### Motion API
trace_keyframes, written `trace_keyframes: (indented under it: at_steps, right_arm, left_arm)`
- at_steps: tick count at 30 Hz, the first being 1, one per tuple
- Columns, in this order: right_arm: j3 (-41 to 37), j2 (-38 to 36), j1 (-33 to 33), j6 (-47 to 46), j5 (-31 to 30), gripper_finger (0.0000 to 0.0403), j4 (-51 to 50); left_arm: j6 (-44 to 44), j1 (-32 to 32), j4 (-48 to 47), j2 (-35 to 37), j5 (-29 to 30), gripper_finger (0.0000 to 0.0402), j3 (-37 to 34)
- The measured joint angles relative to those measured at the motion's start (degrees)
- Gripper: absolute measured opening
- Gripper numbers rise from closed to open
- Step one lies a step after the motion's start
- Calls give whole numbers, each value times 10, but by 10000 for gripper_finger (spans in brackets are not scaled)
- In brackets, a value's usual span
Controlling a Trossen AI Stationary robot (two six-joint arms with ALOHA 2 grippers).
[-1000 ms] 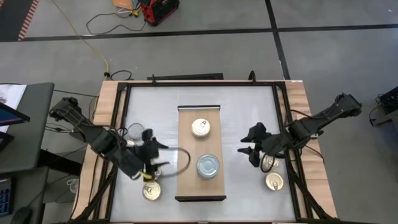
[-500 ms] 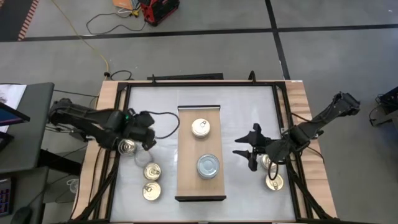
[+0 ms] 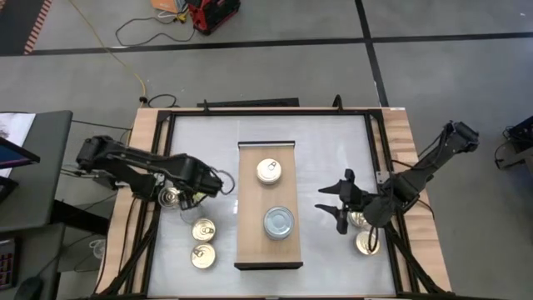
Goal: Stack canned seafood by type on shelf
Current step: Stack the blue tuna can on top of the blue tuna can on the shelf
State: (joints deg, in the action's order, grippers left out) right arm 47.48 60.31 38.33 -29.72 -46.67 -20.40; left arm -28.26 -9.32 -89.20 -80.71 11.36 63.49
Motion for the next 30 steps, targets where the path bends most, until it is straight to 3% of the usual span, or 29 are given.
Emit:
trace_keyframes:
  at_steps: [7, 18, 25, 30]
  right_arm:
    - [-1, 0, 7, -1, -6, 244, 13]
    - [-1, 0, 7, 2, -6, 244, 23]
    - [-1, 0, 7, 2, -6, 244, 26]
    - [-1, 0, 7, 2, -6, 244, 27]
  left_arm:
    - [67, -16, 19, -40, 17, 261, -75]
    - [110, -16, 103, -43, 60, 261, -159]
    - [112, -16, 157, -42, 79, 261, -170]
    - [116, -15, 251, -44, 94, 261, -171]
